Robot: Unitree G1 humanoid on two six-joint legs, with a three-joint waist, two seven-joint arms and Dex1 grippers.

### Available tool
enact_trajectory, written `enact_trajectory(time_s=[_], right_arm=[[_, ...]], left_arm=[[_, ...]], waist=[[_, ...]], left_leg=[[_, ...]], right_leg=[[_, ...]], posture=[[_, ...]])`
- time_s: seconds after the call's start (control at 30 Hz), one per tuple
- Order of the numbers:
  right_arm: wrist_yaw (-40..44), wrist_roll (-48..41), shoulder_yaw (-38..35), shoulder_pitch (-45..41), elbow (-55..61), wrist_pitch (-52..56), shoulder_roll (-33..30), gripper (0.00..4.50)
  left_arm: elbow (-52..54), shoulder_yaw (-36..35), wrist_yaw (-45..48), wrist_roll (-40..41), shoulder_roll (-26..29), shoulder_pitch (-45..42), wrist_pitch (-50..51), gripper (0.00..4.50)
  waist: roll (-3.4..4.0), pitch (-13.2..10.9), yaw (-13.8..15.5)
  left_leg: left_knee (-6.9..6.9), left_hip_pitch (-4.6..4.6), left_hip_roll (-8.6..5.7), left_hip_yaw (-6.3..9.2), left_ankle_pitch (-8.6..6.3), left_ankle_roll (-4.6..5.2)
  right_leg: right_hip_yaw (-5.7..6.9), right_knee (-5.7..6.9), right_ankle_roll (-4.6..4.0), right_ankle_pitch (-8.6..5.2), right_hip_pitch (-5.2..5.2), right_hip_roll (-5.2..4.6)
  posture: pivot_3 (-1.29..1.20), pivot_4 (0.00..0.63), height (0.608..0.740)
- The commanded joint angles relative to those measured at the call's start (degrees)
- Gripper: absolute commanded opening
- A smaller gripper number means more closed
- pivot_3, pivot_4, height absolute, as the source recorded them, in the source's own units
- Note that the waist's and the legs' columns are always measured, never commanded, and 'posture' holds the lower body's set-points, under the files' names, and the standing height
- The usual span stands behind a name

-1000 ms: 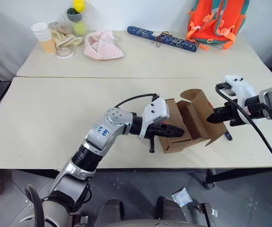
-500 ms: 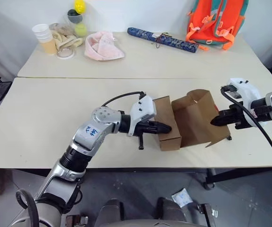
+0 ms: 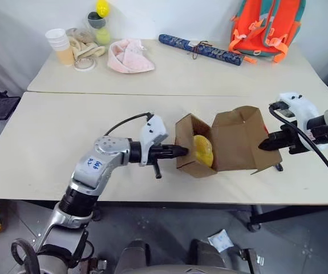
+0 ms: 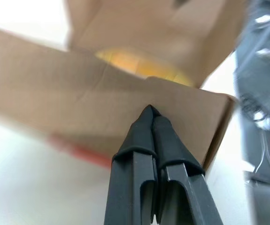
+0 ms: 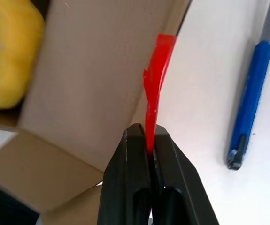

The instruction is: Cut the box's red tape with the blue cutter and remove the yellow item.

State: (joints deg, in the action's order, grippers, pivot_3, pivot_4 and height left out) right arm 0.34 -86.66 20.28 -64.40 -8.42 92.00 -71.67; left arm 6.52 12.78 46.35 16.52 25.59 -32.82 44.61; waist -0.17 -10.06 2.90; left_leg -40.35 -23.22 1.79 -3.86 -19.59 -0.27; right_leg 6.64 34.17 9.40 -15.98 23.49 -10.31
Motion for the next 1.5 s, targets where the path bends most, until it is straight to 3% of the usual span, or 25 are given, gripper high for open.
enact_trajectory(time_s=[0.03,0.4,0.57,0.77,1.0,1.17,1.5], right_arm=[[1.25,1.75,0.16,-1.09,0.56,0.50,0.50,0.02],[0.33,6.24,-1.89,0.91,2.62,0.50,5.65,0.02],[0.37,7.98,-3.03,1.09,4.20,0.50,5.98,0.02],[0.74,9.02,-3.42,0.99,4.74,0.50,5.91,0.02],[0.73,9.69,-3.66,0.62,5.02,0.50,6.70,0.02],[0.61,9.62,-3.79,0.54,5.28,0.50,6.86,0.02],[-0.82,7.63,-5.22,1.75,6.22,0.50,7.75,0.02]], left_arm=[[1.82,0.47,-0.86,0.17,-0.41,-0.14,0.76,0.00],[1.94,-0.98,-3.28,0.62,-2.02,-0.41,0.71,0.00],[4.66,-1.94,1.24,2.36,4.39,1.33,3.64,0.00],[5.84,-8.39,6.97,9.91,7.88,0.47,4.56,0.00],[9.19,-10.90,8.89,19.63,3.01,-2.64,6.13,0.00],[9.86,-6.82,6.49,19.80,-1.04,-3.43,6.38,0.00],[7.91,2.02,6.79,12.35,3.46,-1.13,3.18,0.00]], waist=[[-0.07,-0.04,0.21],[-0.07,-0.04,-0.22],[-0.07,-0.04,-0.45],[-0.07,-0.04,-0.91],[-0.07,-0.04,-1.23],[-0.07,-0.04,-1.46],[-0.07,-0.04,-1.47]], left_leg=[[0.02,-0.05,0.00,0.00,0.00,0.00],[0.16,-0.08,0.00,-0.03,0.00,-0.01],[0.20,-0.07,0.00,-0.04,0.00,-0.01],[0.21,-0.06,0.01,-0.05,0.00,-0.01],[0.21,-0.06,0.01,-0.05,0.00,-0.01],[0.22,-0.05,0.00,-0.05,0.00,-0.01],[0.23,-0.04,0.00,-0.06,0.00,-0.01]], right_leg=[[0.02,-0.02,0.00,0.00,0.04,0.00],[0.11,-0.09,0.02,0.01,0.10,0.00],[0.11,-0.09,0.02,0.01,0.11,0.00],[0.10,-0.09,0.02,0.01,0.11,0.00],[0.10,-0.10,0.02,0.01,0.11,0.00],[0.10,-0.08,0.02,0.01,0.11,0.00],[0.10,-0.08,0.02,0.01,0.11,0.00]], posture=[[0.00,0.150,0.740],[0.00,0.150,0.740],[0.00,0.150,0.740],[0.00,0.150,0.740],[0.00,0.150,0.740],[0.00,0.150,0.740],[0.00,0.150,0.740]])
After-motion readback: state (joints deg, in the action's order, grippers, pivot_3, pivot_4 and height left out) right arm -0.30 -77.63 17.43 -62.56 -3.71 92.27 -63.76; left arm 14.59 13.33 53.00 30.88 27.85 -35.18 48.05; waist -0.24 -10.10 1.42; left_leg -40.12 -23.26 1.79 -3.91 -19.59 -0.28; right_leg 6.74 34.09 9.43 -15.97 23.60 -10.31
